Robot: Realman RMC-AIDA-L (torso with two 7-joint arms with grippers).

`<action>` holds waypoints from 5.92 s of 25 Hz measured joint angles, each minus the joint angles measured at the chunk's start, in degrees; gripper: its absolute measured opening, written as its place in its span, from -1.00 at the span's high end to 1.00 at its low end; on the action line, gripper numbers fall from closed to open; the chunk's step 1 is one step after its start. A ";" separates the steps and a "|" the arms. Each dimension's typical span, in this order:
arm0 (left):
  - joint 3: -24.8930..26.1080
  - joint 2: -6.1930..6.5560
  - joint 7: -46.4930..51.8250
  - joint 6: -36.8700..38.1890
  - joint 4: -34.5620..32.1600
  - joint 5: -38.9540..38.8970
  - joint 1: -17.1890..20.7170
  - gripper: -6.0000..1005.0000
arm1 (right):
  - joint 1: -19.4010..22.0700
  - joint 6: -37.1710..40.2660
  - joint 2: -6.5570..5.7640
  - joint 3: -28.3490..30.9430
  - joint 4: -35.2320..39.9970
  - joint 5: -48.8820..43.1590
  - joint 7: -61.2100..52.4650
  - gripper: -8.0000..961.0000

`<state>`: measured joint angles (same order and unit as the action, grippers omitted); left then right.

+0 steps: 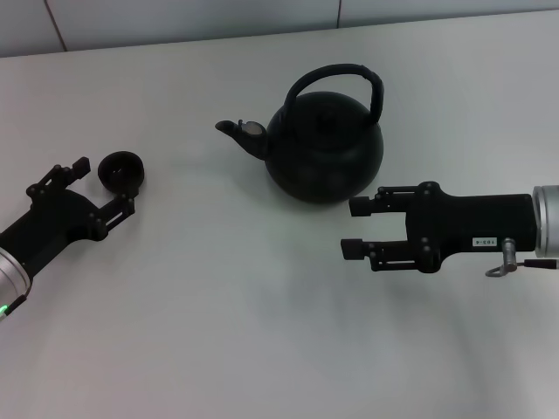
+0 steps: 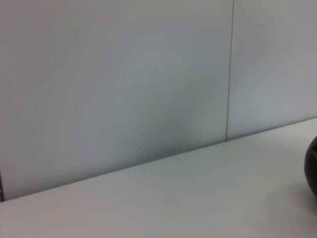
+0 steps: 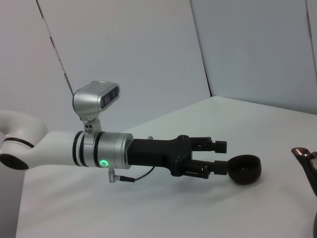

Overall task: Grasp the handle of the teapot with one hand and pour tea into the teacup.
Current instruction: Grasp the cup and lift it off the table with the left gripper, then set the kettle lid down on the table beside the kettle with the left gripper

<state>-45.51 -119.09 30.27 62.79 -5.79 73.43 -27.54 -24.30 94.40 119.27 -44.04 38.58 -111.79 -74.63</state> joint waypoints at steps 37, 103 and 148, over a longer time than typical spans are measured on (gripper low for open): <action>-1.77 0.00 -0.12 -7.70 0.60 0.74 -4.45 -0.41 | -0.66 -0.89 -0.09 0.62 0.04 -0.01 0.33 -0.42; -18.67 0.00 7.35 1.90 -2.30 0.74 -5.41 -0.34 | -1.28 -0.89 -0.09 0.38 0.00 0.09 0.15 -0.42; -21.46 0.00 9.84 -1.57 -2.57 0.75 -5.64 -0.34 | -1.42 -1.42 0.00 0.00 -0.08 0.08 0.36 -0.42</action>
<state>-66.97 -119.09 40.11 61.22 -8.36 74.18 -33.19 -25.72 92.98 119.27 -44.03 38.50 -111.71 -74.27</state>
